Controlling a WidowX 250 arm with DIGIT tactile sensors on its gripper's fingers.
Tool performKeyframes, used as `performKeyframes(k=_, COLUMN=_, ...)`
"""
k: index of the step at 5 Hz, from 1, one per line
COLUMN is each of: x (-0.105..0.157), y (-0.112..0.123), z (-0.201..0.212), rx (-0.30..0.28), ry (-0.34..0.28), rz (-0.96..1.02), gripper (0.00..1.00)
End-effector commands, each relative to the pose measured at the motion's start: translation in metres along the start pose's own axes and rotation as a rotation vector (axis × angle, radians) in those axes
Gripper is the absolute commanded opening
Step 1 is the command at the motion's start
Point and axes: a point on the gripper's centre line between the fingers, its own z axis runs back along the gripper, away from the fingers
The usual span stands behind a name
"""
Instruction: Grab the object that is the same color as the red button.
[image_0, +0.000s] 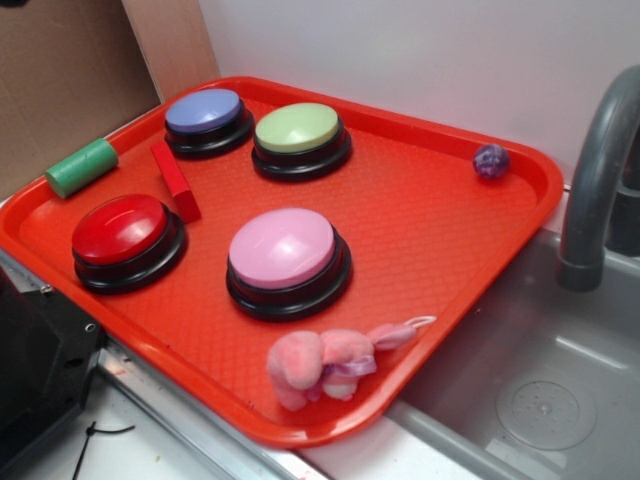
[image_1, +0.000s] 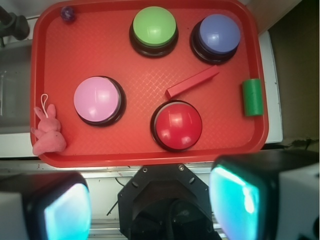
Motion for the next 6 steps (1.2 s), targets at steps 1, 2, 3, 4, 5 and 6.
performKeyframes(k=1, x=0.019, y=0.016, z=-0.022, rx=-0.009, ry=-0.029, rz=0.234, gripper=1.0)
performKeyframes(k=2, x=0.031, y=0.032, z=-0.042, rx=0.002, ry=-0.043, rz=0.39, gripper=1.0)
performKeyframes(k=3, x=0.044, y=0.055, z=-0.066, rx=-0.005, ry=-0.051, rz=0.585, gripper=1.0)
performKeyframes(k=4, x=0.053, y=0.074, z=-0.094, rx=0.014, ry=-0.119, rz=0.789, gripper=1.0)
performKeyframes(k=5, x=0.062, y=0.088, z=-0.122, rx=0.046, ry=-0.14, rz=0.954, gripper=1.0)
performKeyframes(k=6, x=0.073, y=0.093, z=-0.146, rx=0.059, ry=-0.149, rz=0.994, gripper=1.0)
